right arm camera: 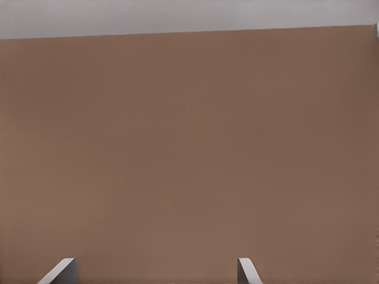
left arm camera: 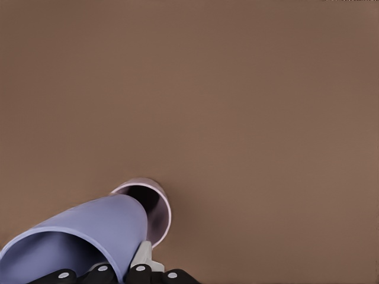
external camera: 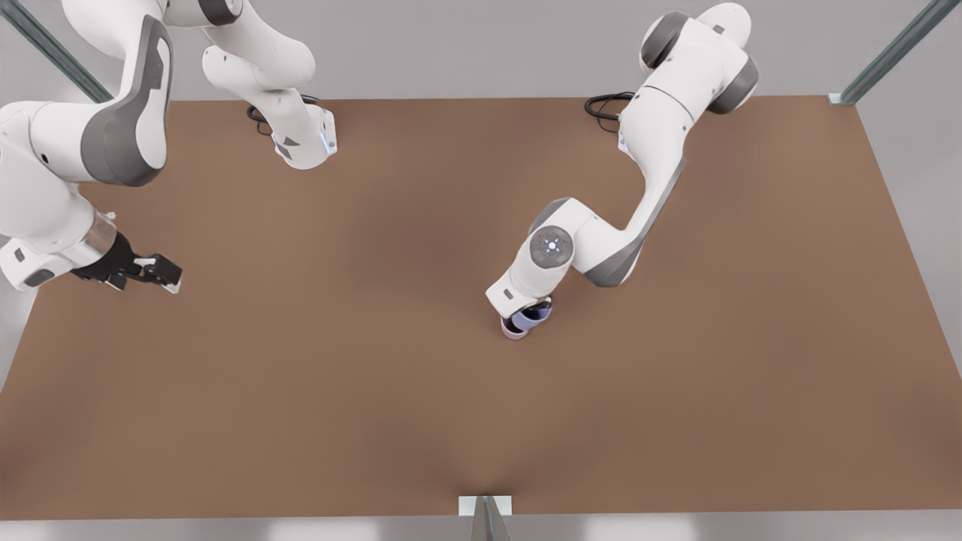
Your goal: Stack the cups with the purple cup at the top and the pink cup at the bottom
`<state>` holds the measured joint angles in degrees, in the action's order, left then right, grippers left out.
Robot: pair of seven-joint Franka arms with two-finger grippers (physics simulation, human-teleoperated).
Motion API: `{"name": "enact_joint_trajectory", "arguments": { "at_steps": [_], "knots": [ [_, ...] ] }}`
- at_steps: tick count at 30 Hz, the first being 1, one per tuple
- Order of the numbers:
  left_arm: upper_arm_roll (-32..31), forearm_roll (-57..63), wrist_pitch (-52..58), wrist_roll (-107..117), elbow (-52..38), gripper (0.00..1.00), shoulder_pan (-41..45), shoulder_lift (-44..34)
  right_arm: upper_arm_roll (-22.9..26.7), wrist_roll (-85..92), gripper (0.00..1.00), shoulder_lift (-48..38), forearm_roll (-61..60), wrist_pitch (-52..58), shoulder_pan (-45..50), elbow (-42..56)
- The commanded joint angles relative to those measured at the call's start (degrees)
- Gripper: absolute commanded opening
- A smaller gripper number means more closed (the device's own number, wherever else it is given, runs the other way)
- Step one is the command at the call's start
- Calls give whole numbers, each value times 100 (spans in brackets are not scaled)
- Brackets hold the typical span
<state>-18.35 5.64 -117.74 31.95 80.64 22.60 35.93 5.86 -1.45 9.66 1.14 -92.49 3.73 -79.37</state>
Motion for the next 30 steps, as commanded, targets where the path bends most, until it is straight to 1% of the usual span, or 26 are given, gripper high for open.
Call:
{"name": "enact_joint_trajectory", "arguments": {
  "at_steps": [1, 16, 17, 18, 19, 25, 27, 28, 29, 30],
  "knots": [
    [-2, 34, -179, 1771, -5, 21, 52, 19, 12, 154, 100, -8, -8, 12, -12, 53],
    [-2, 86, -390, 1754, 4, 21, 104, 345, 73, 145, 100, 18, -26, -15, 14, 62],
    [-2, 95, -390, 1736, 4, 26, 104, 345, 73, 145, 100, 36, -26, -15, 40, 62],
    [7, 95, -390, 1710, 4, 41, 104, 345, 65, 145, 100, 36, -26, -6, 41, 62],
    [7, 130, -390, 1701, 4, 45, 104, 345, 65, 145, 100, 36, -26, -6, 32, 62],
    [7, 210, -390, 1701, 4, 46, 104, 353, 73, 145, 100, 19, -26, 3, 14, 62],
    [7, 218, -390, 1701, -4, 48, 104, 353, 73, 145, 100, 27, -35, -6, 14, 62],
    [7, 218, -390, 1710, -5, 52, 104, 353, 73, 154, 100, 27, -26, -15, 23, 62],
    [7, 218, -390, 1710, -5, 64, 104, 353, 73, 154, 100, 27, -26, -15, 14, 71],
    [7, 245, -390, 1710, -5, 86, 104, 345, 73, 154, 100, 27, -26, -15, 14, 62]
  ]
}}
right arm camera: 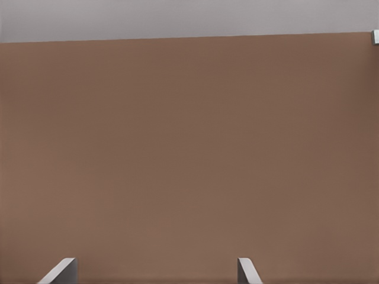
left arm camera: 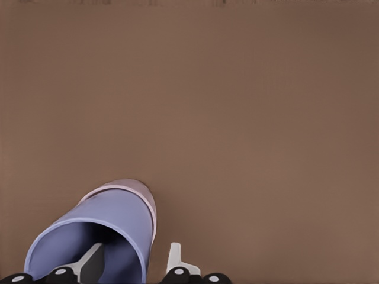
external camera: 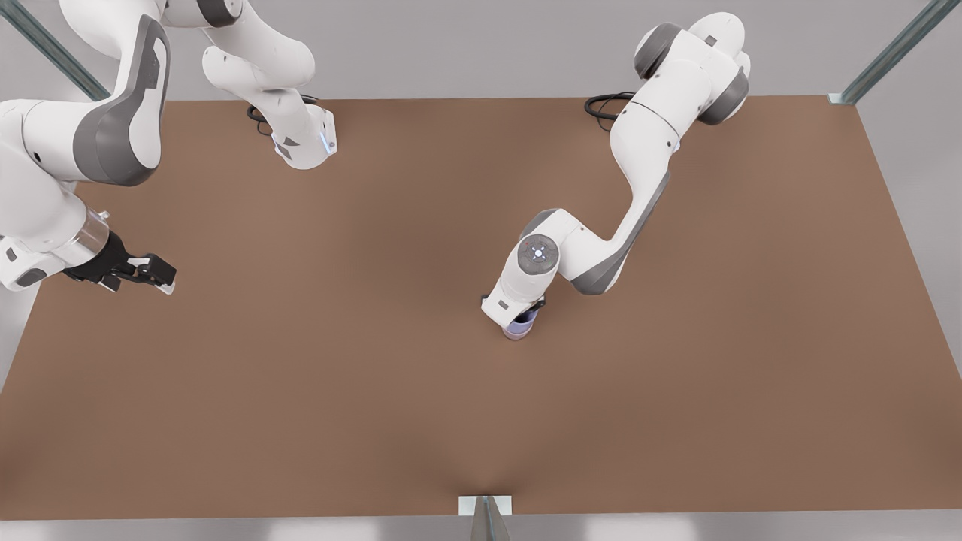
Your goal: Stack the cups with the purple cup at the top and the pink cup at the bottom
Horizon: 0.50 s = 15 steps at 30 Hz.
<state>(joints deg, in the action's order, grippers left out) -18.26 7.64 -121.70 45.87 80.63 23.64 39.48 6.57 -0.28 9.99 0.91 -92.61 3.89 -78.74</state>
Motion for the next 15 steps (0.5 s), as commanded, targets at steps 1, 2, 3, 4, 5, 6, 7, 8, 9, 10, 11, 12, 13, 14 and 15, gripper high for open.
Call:
{"name": "enact_joint_trajectory", "arguments": {
  "at_steps": [1, 2, 3, 4, 5, 6, 7, 8, 9, 10, 11, 12, 13, 14, 15],
  "knots": [
    [-2, 45, 6, 317, -4, 91, 0, -10, 3, 37, 100, -6, -3, -3, -2, 7],
    [-2, 45, 6, 317, -4, 96, 0, -10, 3, 37, 100, -6, -3, -3, -2, 7],
    [-2, 45, 6, 326, -4, 100, 0, -19, 3, 37, 100, -6, -3, -3, -2, 7],
    [-2, 36, 41, 326, -4, 100, 0, -54, 3, 37, 100, -6, -3, -3, -2, 7],
    [-2, 36, 103, 352, -4, 100, -9, -186, 3, 37, 100, -6, -3, -12, -2, 7],
    [-2, 36, 382, 317, -4, 100, -18, -317, 3, 37, 100, -6, -3, -12, -2, 7],
    [33, -25, 902, 229, -13, 100, -53, -599, 3, 37, 100, -6, -3, -29, -2, 7],
    [42, -69, 1209, 80, -170, 100, -62, -704, 3, 37, 100, -6, -3, -29, -2, 7],
    [51, -148, 1937, -78, -600, 100, -88, -705, 3, 37, 100, 2, -3, -38, -2, 7],
    [165, -307, 2465, -674, -821, 100, -219, -722, 3, 37, 100, 2, -3, -47, -2, 7],
    [253, -324, 2747, -1175, -865, 100, -386, -792, 3, 37, 100, 2, -12, -56, -2, 7],
    [376, -324, 3117, -1941, -874, 100, -720, -916, 3, 37, 100, 2, -3, -56, -2, 7],
    [376, -307, 3310, -2431, -874, 100, -1027, -977, 3, 37, 100, 2, -12, -56, -2, 7],
    [682, -307, 3512, -2890, -874, 100, -1134, -1100, 3, 37, 100, 2, -3, -56, -2, 7],
    [1034, -316, 3609, -3329, -874, 100, -1134, -1197, 3, 37, 100, 2, -3, -65, -2, 7]
  ]
}}
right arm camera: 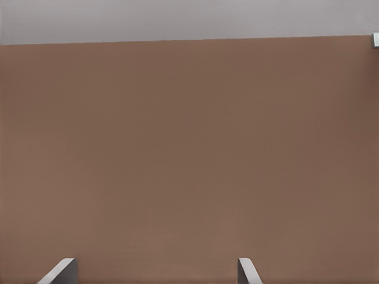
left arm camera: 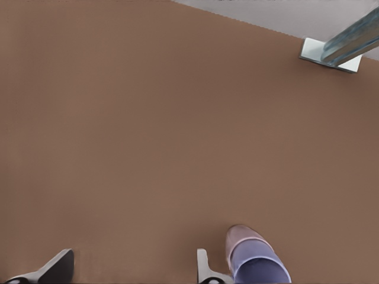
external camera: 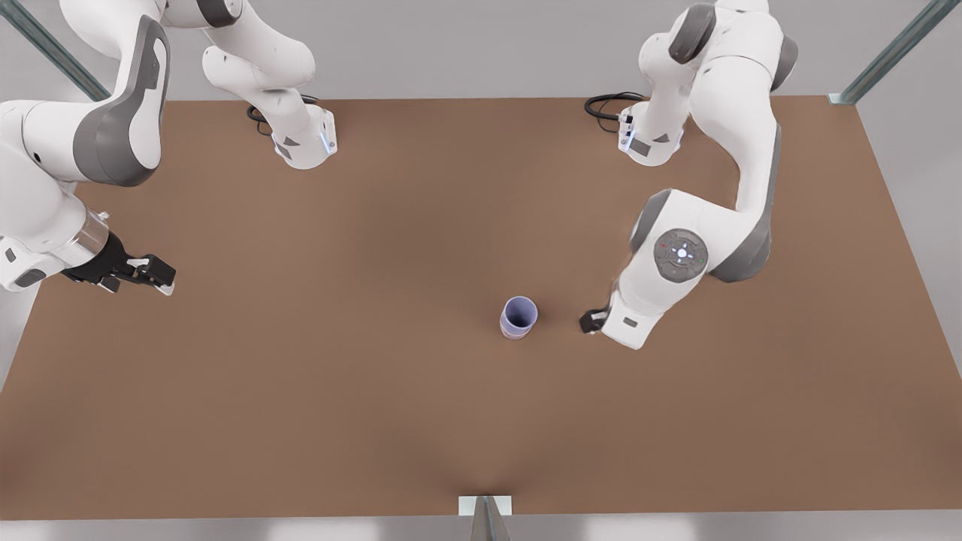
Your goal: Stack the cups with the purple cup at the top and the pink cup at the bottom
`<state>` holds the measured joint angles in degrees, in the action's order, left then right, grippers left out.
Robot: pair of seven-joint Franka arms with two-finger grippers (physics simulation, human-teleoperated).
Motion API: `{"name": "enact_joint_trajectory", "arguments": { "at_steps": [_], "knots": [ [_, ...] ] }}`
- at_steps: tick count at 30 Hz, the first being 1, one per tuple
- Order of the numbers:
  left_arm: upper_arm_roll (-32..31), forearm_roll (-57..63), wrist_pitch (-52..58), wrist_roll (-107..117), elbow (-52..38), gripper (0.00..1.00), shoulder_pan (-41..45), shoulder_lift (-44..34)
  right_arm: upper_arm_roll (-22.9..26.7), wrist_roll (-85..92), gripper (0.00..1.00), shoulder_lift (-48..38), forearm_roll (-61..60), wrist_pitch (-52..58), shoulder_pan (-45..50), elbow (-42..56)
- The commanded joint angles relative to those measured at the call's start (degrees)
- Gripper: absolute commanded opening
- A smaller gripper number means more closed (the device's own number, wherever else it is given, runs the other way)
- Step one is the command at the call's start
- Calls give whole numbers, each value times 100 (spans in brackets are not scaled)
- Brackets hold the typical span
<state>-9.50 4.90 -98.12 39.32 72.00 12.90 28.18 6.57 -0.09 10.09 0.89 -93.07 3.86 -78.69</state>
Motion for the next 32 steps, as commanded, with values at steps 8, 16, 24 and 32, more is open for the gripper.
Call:
{"name": "enact_joint_trajectory", "arguments": {
  "at_steps": [8, 16, 24, 32],
  "knots": [
    [590, -139, 1076, -4230, 507, 100, -491, -963, 2, 17, 100, 19, -10, -18, -9, 3],
    [590, -139, 381, -4495, 1536, 100, -561, -1737, 2, 17, 100, 19, -10, -19, -9, 3],
    [590, -139, 381, -4486, 1527, 100, -561, -1719, 2, 17, 100, 19, -10, -27, -9, 3],
    [590, -139, 390, -4477, 1527, 100, -561, -1710, 2, 17, 100, 19, -1, -27, -9, 3]
  ]
}}
